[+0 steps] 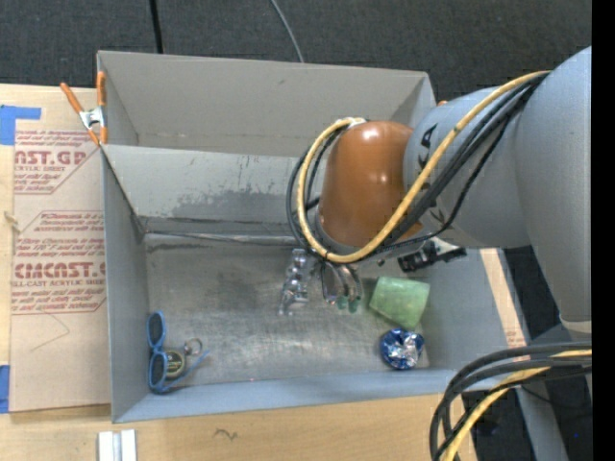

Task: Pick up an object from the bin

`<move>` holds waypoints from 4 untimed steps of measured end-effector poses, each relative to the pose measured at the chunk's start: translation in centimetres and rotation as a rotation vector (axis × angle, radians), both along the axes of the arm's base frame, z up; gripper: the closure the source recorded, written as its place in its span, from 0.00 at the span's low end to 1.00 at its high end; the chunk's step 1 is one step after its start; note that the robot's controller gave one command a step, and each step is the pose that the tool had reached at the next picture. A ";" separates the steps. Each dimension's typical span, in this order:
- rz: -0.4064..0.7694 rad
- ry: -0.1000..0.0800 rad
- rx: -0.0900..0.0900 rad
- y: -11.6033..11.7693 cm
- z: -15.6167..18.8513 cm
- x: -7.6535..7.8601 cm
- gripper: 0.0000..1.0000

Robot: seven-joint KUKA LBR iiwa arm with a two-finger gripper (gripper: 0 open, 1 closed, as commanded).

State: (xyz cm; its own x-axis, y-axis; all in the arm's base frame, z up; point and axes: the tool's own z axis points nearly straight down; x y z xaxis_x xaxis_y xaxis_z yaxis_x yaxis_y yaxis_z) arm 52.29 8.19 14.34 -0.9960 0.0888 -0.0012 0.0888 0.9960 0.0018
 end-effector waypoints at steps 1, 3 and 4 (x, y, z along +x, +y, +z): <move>-0.358 0.001 -0.002 0.2 -1.8 1.5 1.00; -0.315 -0.005 -0.005 -8.7 -0.5 5.9 0.00; -0.465 -0.008 0.002 -11.1 -4.9 6.9 0.00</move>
Offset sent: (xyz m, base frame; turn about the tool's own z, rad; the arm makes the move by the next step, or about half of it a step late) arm 0.0147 0.0016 -0.0165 0.3585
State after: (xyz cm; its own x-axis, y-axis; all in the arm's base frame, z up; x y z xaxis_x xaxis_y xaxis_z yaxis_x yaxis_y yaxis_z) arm 59.16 -2.91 9.49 -0.8504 0.5262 -0.0080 0.5261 0.8504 0.0067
